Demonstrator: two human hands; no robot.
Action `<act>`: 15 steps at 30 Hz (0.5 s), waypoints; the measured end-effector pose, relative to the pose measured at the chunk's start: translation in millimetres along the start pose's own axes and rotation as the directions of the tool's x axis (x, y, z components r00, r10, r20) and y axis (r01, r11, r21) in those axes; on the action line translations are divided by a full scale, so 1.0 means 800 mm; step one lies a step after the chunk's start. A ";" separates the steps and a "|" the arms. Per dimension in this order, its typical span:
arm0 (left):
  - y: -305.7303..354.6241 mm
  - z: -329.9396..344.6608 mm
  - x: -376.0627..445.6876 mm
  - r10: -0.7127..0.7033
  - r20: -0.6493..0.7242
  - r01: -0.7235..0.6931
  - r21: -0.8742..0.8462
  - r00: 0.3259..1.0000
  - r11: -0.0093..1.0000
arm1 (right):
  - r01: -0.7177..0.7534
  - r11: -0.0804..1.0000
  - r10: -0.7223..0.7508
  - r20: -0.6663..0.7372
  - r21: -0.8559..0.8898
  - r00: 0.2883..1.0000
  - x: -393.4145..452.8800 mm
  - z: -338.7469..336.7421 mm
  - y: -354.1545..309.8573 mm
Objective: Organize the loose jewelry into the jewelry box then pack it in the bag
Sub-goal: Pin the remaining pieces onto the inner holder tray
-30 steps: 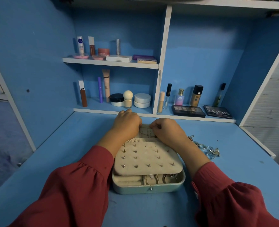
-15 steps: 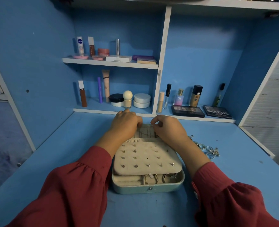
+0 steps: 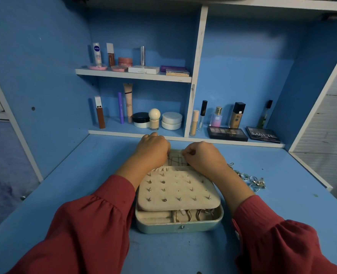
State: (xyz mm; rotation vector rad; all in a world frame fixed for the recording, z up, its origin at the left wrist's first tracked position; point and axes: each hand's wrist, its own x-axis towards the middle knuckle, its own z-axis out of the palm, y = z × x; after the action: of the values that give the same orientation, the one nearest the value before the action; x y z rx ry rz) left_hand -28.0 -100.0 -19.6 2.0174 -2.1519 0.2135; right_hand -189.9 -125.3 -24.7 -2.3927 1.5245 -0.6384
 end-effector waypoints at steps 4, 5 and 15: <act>0.000 -0.010 -0.005 -0.003 0.038 0.005 -0.035 0.999 0.999 | -0.001 1.000 0.001 0.009 0.010 1.000 0.000 0.000 0.000; 0.000 -0.013 -0.007 -0.005 0.046 0.007 -0.052 0.999 0.999 | 0.001 1.000 -0.002 0.011 0.011 1.000 -0.001 0.000 -0.001; -0.003 -0.034 -0.019 -0.041 0.181 0.112 -0.405 0.983 0.907 | -0.001 0.899 -0.031 0.065 0.438 0.997 -0.009 -0.011 -0.014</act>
State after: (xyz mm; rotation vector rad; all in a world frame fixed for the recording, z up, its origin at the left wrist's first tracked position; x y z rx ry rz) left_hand -24.1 -78.9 3.1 1.9161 -1.9871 -0.4091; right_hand -187.9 -114.2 -14.0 -2.0594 1.1803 -0.7951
